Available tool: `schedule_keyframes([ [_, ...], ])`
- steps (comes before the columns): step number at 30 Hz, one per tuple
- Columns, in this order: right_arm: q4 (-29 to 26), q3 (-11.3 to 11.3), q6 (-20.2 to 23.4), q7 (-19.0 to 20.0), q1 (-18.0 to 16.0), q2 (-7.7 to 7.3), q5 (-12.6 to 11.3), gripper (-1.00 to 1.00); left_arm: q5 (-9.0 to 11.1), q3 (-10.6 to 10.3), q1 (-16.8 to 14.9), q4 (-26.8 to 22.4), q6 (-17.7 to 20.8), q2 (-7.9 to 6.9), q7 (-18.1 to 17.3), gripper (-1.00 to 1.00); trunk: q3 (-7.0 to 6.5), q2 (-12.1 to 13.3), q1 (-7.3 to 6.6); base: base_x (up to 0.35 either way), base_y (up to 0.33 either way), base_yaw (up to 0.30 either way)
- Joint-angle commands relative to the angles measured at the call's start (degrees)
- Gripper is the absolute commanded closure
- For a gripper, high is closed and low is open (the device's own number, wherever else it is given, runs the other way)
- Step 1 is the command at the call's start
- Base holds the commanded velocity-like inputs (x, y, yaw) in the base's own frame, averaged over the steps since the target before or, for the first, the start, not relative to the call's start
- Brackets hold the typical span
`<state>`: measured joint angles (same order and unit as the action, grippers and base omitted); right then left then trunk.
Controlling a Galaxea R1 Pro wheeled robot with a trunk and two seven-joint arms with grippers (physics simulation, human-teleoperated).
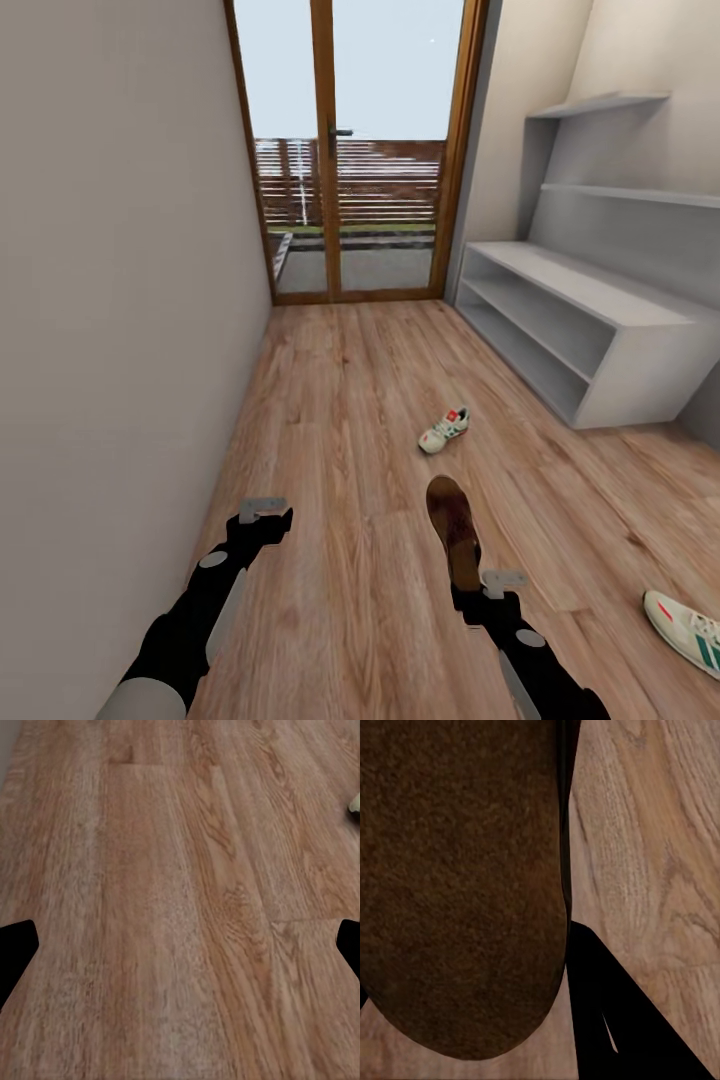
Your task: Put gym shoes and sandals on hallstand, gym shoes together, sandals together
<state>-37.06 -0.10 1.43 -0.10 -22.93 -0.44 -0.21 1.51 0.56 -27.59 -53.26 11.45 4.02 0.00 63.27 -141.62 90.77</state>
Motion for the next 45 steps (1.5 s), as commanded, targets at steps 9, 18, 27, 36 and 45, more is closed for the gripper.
schedule_keyframes([
  [9,-0.1,0.0,0.1,-0.1,0.0,0.0,-0.2,1.0,0.2,0.1,0.0,-0.1,0.3,0.03,0.0,-1.0,0.17,0.0,0.02,0.346,0.0,0.115],
  [18,-0.1,0.0,0.1,-0.1,0.0,0.0,-0.2,1.0,0.2,0.1,0.0,0.0,0.3,0.03,0.0,-1.0,0.19,0.0,0.02,0.346,0.0,0.011],
  [27,-0.1,0.0,0.1,-0.1,0.0,0.0,-0.2,1.0,0.2,0.1,0.0,0.0,0.3,0.03,0.0,-1.0,0.19,0.0,0.02,0.346,0.0,0.002],
  [36,-0.1,0.0,0.1,-0.1,0.0,0.0,-0.2,1.0,0.2,0.1,0.0,0.0,0.3,0.03,0.0,-1.0,0.45,0.0,0.02,0.346,0.0,0.124],
  [45,-0.1,-0.1,0.1,-0.1,0.0,0.0,-0.2,1.0,0.2,0.1,0.0,0.0,0.3,0.03,0.0,-1.0,0.54,0.0,0.02,0.346,0.0,0.039],
])
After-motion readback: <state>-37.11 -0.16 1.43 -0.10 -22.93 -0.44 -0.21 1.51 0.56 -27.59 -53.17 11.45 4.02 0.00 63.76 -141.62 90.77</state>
